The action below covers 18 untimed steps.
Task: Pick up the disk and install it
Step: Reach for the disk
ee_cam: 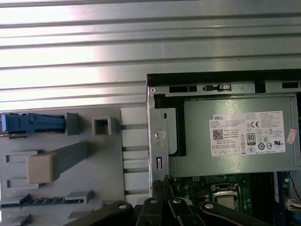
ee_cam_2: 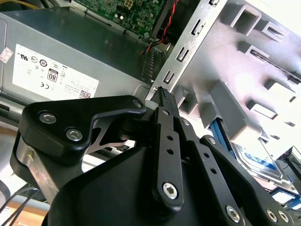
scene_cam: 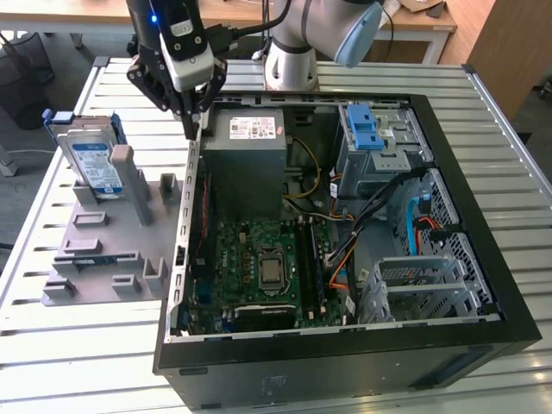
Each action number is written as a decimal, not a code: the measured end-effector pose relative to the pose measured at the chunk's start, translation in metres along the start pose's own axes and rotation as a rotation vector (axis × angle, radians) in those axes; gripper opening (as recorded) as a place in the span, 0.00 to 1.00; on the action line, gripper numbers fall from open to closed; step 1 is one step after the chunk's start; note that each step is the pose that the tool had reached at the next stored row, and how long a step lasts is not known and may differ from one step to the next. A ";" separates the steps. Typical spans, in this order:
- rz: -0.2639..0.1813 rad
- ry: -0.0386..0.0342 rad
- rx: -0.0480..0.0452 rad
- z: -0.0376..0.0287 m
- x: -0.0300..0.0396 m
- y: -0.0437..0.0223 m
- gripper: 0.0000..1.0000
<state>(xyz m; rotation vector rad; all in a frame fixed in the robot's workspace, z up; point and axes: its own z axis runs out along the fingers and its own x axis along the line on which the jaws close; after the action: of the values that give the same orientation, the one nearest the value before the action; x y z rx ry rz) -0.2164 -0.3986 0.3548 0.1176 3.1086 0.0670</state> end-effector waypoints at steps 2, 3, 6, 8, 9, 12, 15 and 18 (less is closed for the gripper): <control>0.000 -0.0001 -0.0001 0.0002 0.0005 0.0000 0.11; 0.000 0.0000 -0.0001 0.0003 0.0009 -0.0001 0.11; 0.000 0.0009 0.0001 0.0005 0.0042 0.0000 0.11; 0.000 0.0016 0.0001 0.0007 0.0064 0.0002 0.11; 0.000 0.0016 0.0001 0.0007 0.0073 0.0002 0.11; 0.000 0.0008 0.0002 0.0002 0.0090 0.0004 0.11; 0.000 -0.0013 0.0001 -0.0014 0.0092 0.0011 0.11; 0.000 -0.0018 0.0000 -0.0015 0.0093 0.0012 0.11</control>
<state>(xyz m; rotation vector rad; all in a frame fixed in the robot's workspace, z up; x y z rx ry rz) -0.2255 -0.3968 0.3561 0.1175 3.1068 0.0669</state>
